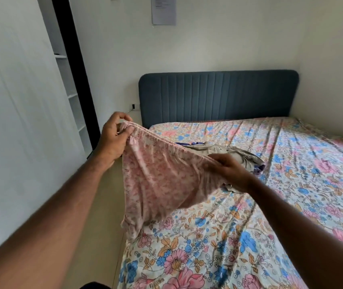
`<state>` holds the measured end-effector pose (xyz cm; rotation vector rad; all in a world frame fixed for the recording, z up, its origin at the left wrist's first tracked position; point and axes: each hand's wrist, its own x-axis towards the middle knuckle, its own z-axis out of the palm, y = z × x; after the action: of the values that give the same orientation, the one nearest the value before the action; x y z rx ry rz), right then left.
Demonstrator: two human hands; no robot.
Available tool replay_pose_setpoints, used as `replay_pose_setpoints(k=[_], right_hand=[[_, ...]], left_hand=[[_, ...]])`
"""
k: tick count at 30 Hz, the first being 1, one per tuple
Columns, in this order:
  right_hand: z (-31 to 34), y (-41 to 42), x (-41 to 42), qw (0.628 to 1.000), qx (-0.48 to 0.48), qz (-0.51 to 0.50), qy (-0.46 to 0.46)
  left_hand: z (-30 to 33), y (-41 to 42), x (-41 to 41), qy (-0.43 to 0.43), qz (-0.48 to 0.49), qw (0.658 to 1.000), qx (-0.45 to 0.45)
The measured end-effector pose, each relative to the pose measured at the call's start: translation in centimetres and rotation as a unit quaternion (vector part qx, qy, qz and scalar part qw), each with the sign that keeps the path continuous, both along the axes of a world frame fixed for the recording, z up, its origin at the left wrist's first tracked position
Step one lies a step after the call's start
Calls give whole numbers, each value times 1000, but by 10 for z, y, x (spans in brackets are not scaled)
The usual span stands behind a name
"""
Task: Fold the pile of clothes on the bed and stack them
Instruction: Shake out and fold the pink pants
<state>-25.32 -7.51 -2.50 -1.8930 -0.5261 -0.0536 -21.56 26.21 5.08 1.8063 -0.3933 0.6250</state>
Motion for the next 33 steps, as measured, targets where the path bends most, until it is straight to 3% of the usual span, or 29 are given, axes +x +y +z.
replay_pose_setpoints(k=[3,8,15,22,30,33], right_hand=[[30,-11,2,999,50,-8,15],[42,-19,13,987,-145,-52,-56],[38,-28,13,980,-200,-23,-6],[3,43,12,984,-175,25,-31],[-30,113,14,997,-32,-71,-31],[-38,120,11,998,1,-56,-15]], left_hand=[[-3,21,5,3,-17,998,62],[-21,41,10,49,-52,985,158],[-11,52,7,42,-24,986,158],[1,10,1,45,-77,978,186],[14,-14,-2,76,-100,988,95],[19,-10,-4,79,-100,990,62]])
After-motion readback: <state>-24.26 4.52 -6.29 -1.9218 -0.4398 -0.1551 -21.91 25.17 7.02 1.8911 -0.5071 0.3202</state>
